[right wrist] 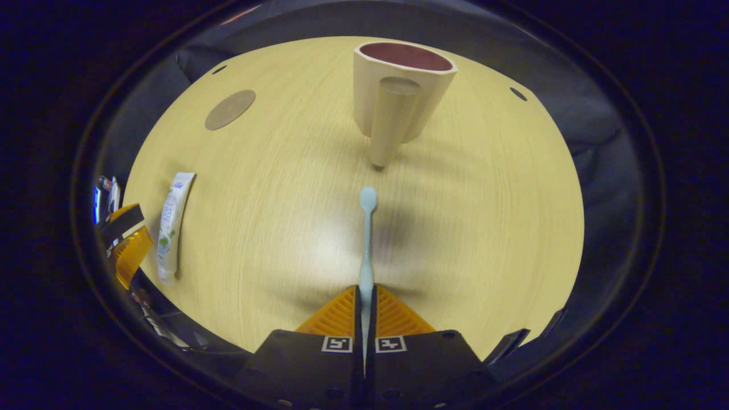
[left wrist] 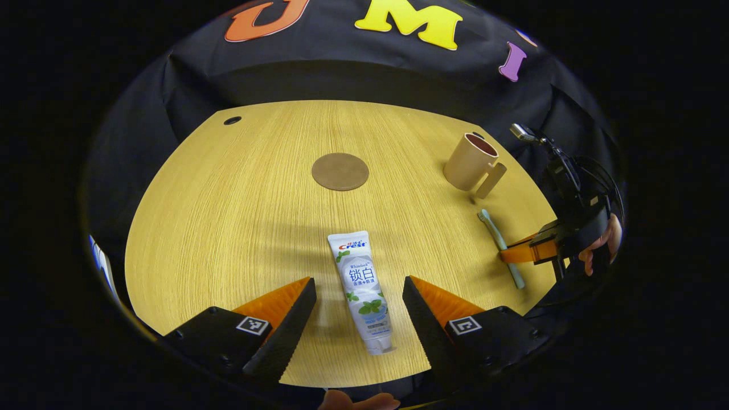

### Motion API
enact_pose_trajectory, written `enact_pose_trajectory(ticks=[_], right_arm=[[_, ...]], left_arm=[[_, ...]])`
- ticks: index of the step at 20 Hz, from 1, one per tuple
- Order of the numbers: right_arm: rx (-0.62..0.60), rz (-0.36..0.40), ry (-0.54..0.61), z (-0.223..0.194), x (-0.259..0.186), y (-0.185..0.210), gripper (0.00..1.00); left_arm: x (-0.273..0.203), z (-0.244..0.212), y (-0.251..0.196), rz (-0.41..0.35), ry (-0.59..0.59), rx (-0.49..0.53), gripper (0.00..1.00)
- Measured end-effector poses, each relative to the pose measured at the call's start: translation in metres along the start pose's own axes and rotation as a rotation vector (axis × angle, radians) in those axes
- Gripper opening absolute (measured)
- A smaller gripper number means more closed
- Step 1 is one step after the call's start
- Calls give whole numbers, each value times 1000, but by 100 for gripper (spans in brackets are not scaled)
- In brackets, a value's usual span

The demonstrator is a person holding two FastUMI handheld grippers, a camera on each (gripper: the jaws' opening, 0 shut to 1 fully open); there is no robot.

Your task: Put the toothbrush and toothpaste on the desktop into the cup, then pick up the cup and place it on the coaster on the desktop.

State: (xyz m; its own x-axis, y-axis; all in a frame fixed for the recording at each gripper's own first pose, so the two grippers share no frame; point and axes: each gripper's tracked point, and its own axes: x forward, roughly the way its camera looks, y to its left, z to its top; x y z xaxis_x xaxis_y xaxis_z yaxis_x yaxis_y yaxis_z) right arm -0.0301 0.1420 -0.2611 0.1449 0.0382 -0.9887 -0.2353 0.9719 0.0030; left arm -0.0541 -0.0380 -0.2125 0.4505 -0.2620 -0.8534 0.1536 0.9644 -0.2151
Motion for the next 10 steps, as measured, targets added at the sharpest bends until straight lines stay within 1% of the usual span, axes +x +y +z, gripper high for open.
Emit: enact_pose_trajectory(ticks=[1, 3, 7, 8, 10], right_arm=[[1, 17, 0, -2, 0, 1, 0], [2, 46, 7, -7, -2, 2, 0], [4, 75, -10, -9, -7, -1, 0], [2, 78, -15, -9, -9, -2, 0], [1, 89, -25, -10, -12, -1, 0]], left_arm=[[3, -3, 2, 6, 27, -11, 100], [8, -10, 0, -6, 87, -31, 98], [14, -16, -7, -1, 161, -17, 98], [14, -18, -12, -7, 187, -17, 97], [13, -26, -20, -5, 242, -45, 95]])
